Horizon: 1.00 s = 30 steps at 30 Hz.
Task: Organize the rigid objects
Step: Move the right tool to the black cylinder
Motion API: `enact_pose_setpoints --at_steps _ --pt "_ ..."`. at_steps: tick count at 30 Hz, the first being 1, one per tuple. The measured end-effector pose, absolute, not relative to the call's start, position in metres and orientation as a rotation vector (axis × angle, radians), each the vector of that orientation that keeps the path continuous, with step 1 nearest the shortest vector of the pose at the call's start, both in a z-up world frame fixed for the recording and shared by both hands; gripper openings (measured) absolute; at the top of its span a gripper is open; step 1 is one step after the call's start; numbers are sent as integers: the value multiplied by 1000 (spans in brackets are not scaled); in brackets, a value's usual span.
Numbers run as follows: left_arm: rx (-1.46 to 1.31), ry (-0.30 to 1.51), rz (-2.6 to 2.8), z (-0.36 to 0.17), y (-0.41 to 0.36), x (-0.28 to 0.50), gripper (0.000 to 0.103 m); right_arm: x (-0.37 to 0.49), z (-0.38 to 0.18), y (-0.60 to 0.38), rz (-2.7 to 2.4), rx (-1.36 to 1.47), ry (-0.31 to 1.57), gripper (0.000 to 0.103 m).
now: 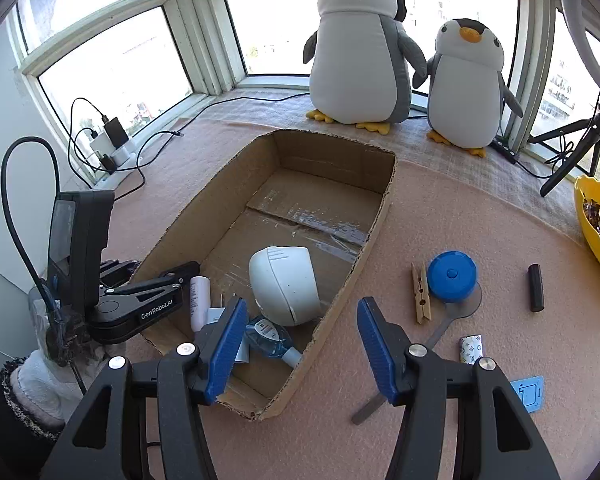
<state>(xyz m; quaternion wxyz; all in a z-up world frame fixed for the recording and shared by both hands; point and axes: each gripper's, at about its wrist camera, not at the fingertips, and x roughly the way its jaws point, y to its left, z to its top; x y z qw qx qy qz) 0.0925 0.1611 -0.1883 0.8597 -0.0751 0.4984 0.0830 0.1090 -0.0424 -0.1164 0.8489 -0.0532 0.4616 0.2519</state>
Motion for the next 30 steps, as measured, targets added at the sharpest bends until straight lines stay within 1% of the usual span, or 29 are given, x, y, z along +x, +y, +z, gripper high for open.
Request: enact_pose_setpoints --at_steps 4,8,15,23,25,30 --pt "-158 1046 174 -188 161 92 38 115 -115 -76 456 -79 975 53" --pt "-157 1046 174 -188 161 92 38 128 -123 -118 346 -34 996 55" --pt "-151 1049 175 -188 159 94 38 159 -136 -180 179 34 1000 55" --pt "-149 1050 177 -189 159 95 38 198 -162 -212 93 63 1030 55" --pt "-148 1051 179 -189 159 95 38 204 -170 -215 81 64 1037 53" --pt "-146 1052 181 -189 159 96 38 215 -185 -217 64 69 1051 44"
